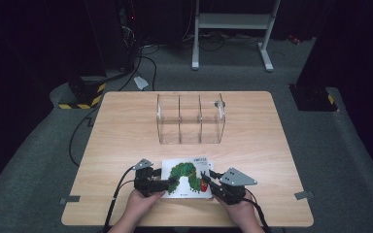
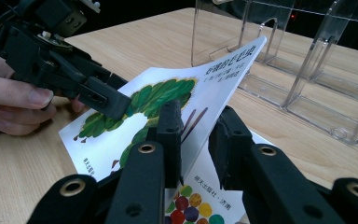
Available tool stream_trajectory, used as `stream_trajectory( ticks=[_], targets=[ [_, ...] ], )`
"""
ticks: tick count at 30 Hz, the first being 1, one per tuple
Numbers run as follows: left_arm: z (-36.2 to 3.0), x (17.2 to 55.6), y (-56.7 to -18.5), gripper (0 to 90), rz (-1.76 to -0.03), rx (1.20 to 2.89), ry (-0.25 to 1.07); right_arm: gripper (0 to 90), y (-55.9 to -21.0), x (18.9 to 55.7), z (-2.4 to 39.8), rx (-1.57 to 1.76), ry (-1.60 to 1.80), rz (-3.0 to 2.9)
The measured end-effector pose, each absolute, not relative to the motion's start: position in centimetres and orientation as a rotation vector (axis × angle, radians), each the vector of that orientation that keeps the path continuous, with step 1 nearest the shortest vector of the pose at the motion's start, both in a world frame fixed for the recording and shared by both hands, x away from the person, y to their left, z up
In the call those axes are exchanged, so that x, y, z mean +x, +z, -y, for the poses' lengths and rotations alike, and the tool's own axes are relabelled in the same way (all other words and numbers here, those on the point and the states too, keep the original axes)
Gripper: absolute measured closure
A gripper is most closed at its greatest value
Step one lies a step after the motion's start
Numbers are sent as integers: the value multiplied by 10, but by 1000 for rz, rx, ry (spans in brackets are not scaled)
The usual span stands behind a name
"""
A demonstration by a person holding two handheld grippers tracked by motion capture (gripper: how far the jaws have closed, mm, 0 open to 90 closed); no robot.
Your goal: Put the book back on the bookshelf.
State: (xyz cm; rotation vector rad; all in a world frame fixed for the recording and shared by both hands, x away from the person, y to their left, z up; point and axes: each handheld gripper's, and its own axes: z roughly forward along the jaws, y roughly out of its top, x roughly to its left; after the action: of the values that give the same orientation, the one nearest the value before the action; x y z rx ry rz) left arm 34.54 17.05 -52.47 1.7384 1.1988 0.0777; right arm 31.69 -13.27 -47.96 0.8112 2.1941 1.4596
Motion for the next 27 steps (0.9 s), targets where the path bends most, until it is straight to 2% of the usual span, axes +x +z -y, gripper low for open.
stream_trajectory(
  ticks=[11,27],
  targets=[
    [-172,339,-517,277,-1172,1736,186,737,-476,322,136,896,1475,-2178],
    [-168,320,-499,462,-1073,1727,495,674,-481,322,135,977,1423,-2095]
  ],
)
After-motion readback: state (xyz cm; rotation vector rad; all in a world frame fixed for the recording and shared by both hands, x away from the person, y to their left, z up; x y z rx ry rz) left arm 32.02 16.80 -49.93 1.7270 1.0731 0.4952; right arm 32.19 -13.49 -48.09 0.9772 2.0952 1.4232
